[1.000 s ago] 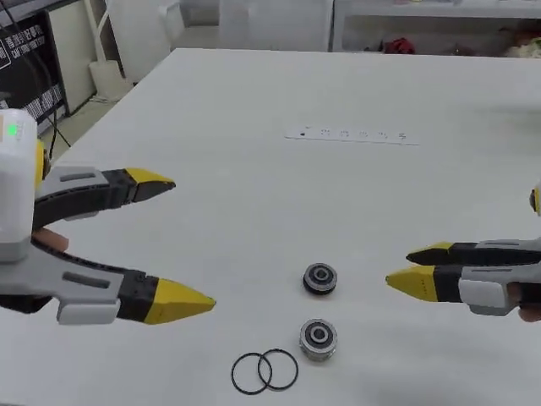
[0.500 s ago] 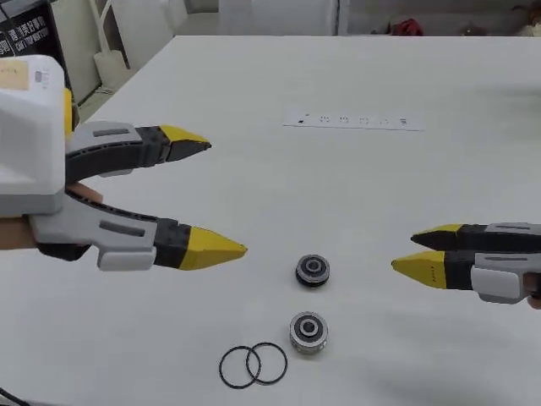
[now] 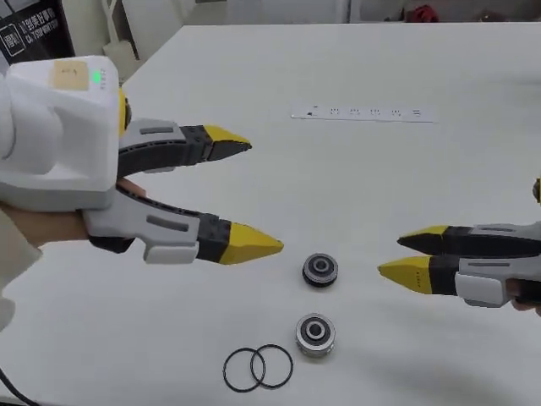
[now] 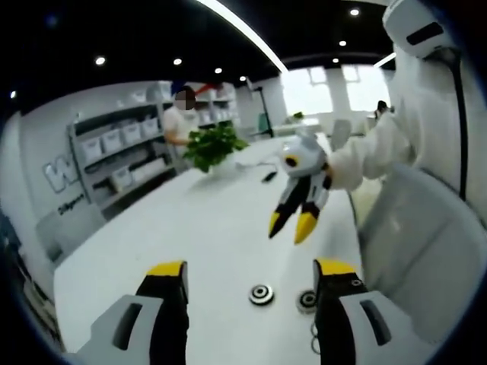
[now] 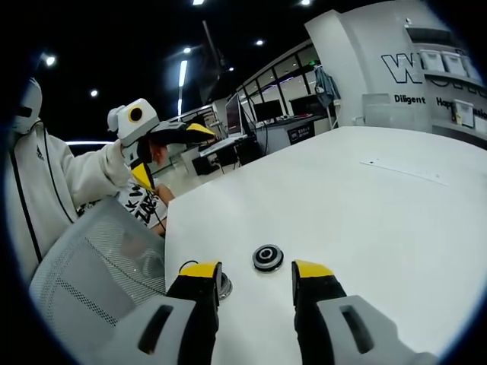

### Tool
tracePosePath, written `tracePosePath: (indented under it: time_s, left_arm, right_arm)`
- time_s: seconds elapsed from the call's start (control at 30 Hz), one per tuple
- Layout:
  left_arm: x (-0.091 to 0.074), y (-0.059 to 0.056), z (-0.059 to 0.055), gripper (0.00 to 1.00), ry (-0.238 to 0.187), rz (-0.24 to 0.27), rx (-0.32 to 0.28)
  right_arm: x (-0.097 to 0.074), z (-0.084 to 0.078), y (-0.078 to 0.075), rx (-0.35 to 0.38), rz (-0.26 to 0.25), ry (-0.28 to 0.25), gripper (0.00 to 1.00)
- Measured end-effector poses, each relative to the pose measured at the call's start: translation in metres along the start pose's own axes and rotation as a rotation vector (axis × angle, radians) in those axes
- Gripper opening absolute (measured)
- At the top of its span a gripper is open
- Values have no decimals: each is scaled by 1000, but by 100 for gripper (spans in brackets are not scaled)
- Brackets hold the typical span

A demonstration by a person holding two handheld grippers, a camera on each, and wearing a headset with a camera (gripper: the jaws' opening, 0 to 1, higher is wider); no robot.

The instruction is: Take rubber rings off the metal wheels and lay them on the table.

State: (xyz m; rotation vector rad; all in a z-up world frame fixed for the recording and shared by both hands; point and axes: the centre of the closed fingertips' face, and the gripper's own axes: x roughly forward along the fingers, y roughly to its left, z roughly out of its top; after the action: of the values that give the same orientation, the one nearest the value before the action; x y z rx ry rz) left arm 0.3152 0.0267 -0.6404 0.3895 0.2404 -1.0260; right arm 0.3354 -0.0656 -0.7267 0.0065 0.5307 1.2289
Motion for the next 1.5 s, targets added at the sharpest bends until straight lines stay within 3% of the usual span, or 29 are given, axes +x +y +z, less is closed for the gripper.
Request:
tracePosePath:
  time_s: [0.23,0.6,1.13,1.5]
  left_arm:
    - [25,2,-13,61,0,-43,5]
    - [49,3,-34,54,-2,-98,-10]
    - [80,-4,-73,41,33,-138,-34]
    - [96,-6,-100,34,82,-156,-68]
  right_arm:
    - [8,-1,-5,-12,-2,4,33]
    - [21,-14,-7,-21,9,47,32]
    - [48,-36,-7,-52,30,100,31]
    - [67,-50,-9,-98,47,138,31]
